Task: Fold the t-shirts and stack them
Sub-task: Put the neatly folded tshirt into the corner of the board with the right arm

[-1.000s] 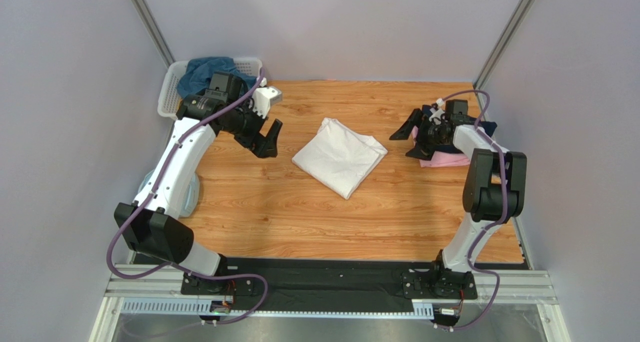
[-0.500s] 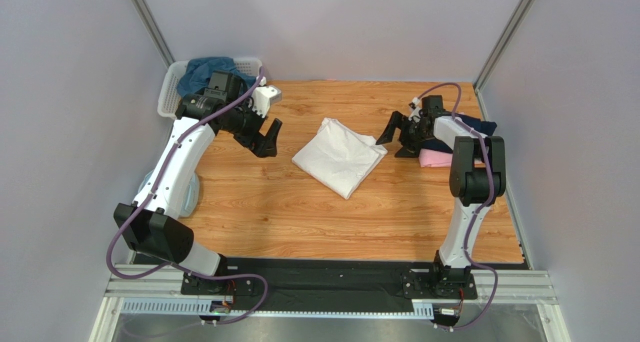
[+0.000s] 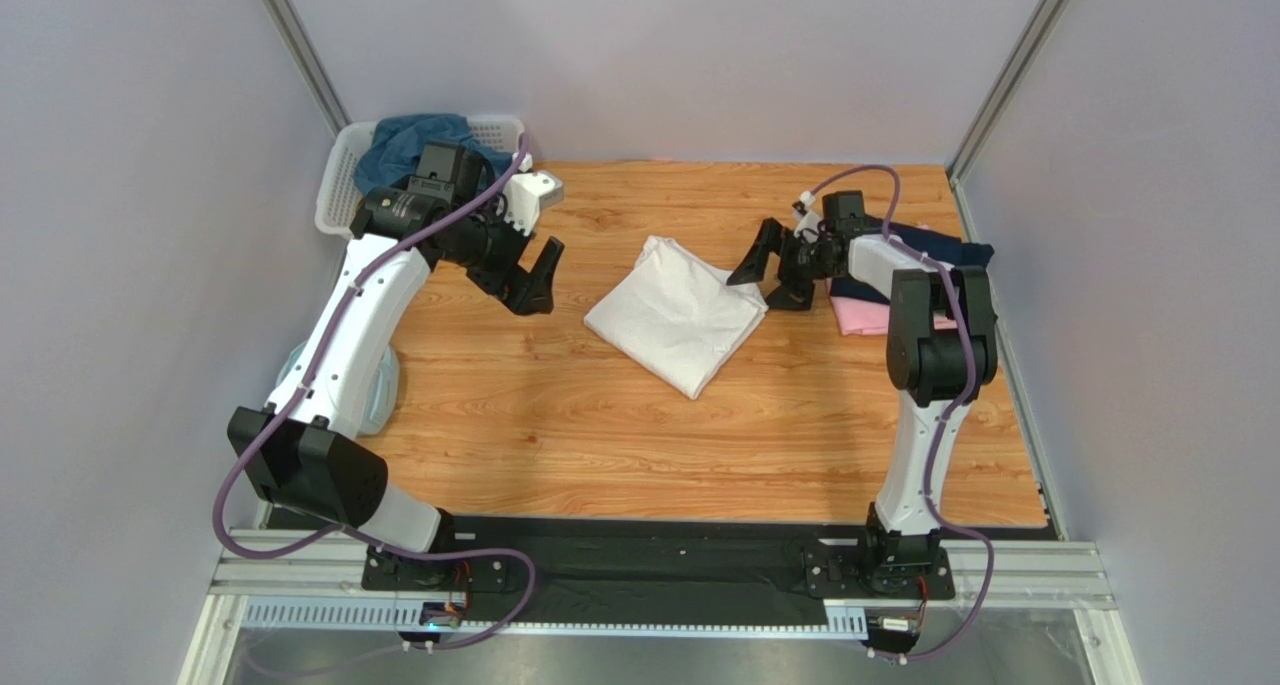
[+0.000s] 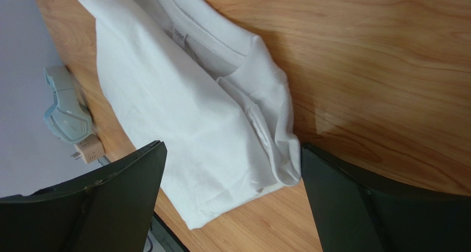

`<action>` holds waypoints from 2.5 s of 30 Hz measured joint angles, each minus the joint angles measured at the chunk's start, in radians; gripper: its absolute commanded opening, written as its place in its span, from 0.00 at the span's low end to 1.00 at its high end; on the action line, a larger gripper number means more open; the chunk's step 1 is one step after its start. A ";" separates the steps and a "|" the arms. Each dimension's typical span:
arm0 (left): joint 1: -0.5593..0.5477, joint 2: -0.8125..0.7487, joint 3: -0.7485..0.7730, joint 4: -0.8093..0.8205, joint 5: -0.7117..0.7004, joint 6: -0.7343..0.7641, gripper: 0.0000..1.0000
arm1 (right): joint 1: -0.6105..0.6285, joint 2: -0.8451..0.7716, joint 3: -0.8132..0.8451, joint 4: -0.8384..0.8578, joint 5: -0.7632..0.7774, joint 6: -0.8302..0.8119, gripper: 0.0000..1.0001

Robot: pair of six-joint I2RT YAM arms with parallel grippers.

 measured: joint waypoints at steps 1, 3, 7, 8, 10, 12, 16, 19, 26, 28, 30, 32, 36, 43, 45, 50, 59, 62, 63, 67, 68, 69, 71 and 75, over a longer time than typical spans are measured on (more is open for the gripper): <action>0.000 0.000 0.000 0.000 0.000 0.000 1.00 | 0.008 -0.003 -0.014 0.021 -0.016 0.007 1.00; 0.000 0.000 0.000 0.000 0.000 0.000 1.00 | 0.018 -0.018 -0.053 0.061 -0.039 0.021 1.00; 0.000 0.000 0.000 0.000 0.000 0.000 1.00 | 0.032 -0.055 -0.135 0.120 -0.073 0.045 1.00; 0.000 0.000 0.000 0.000 0.000 0.000 1.00 | 0.035 -0.064 -0.152 0.129 -0.077 0.048 1.00; 0.000 0.000 0.000 0.000 0.000 0.000 1.00 | 0.045 -0.089 -0.194 0.150 -0.081 0.056 0.98; 0.000 0.000 0.000 0.000 0.000 0.000 1.00 | 0.056 -0.102 -0.217 0.160 -0.081 0.062 0.90; 0.000 0.000 0.001 -0.001 0.000 0.000 1.00 | 0.079 -0.101 -0.238 0.167 -0.068 0.073 0.45; 0.000 0.000 0.007 -0.003 0.000 0.000 1.00 | 0.100 -0.075 -0.242 0.155 -0.057 0.083 0.33; 0.000 0.000 0.016 -0.003 0.005 0.000 1.00 | 0.133 -0.044 -0.224 0.137 -0.105 0.108 0.61; 0.000 0.007 0.013 0.006 0.015 0.000 1.00 | 0.142 -0.045 -0.219 0.136 -0.124 0.113 0.64; -0.002 0.031 0.009 0.023 0.018 0.000 1.00 | 0.150 -0.048 -0.219 0.138 -0.133 0.114 0.64; -0.007 0.085 0.008 0.045 0.018 -0.001 1.00 | 0.154 -0.049 -0.222 0.139 -0.138 0.116 0.60; -0.014 0.255 0.019 0.075 0.015 -0.003 1.00 | 0.159 -0.047 -0.240 0.142 -0.134 0.119 0.10; -0.023 0.437 0.041 0.076 -0.025 -0.005 1.00 | 0.187 -0.024 -0.257 0.138 -0.149 0.133 0.00; -0.024 0.422 0.040 0.075 -0.028 -0.004 1.00 | 0.197 -0.024 -0.257 0.139 -0.149 0.134 0.00; -0.024 0.338 0.013 0.080 -0.041 0.000 1.00 | 0.207 -0.028 -0.255 0.136 -0.144 0.145 0.00; -0.038 0.319 0.019 0.083 -0.045 -0.002 1.00 | 0.214 -0.075 -0.274 0.123 -0.111 0.164 0.60; -0.084 0.389 0.088 0.082 -0.058 -0.003 1.00 | 0.214 -0.116 -0.317 0.161 -0.119 0.179 0.64; -0.107 0.418 0.114 0.080 -0.065 -0.003 1.00 | 0.214 -0.121 -0.332 0.177 -0.130 0.185 0.64; -0.203 0.529 0.188 0.082 -0.085 -0.002 1.00 | 0.210 -0.125 -0.362 0.224 -0.163 0.215 0.63; -0.223 0.559 0.199 0.082 -0.087 -0.002 1.00 | 0.210 -0.125 -0.367 0.235 -0.167 0.221 0.63; -0.237 0.584 0.202 0.084 -0.088 -0.002 1.00 | 0.209 -0.125 -0.373 0.245 -0.172 0.227 0.64; -0.248 0.634 0.202 0.079 -0.100 -0.001 1.00 | 0.209 -0.125 -0.388 0.266 -0.186 0.236 0.65; -0.234 0.710 0.189 0.085 -0.129 0.000 1.00 | 0.209 -0.137 -0.427 0.303 -0.214 0.249 0.66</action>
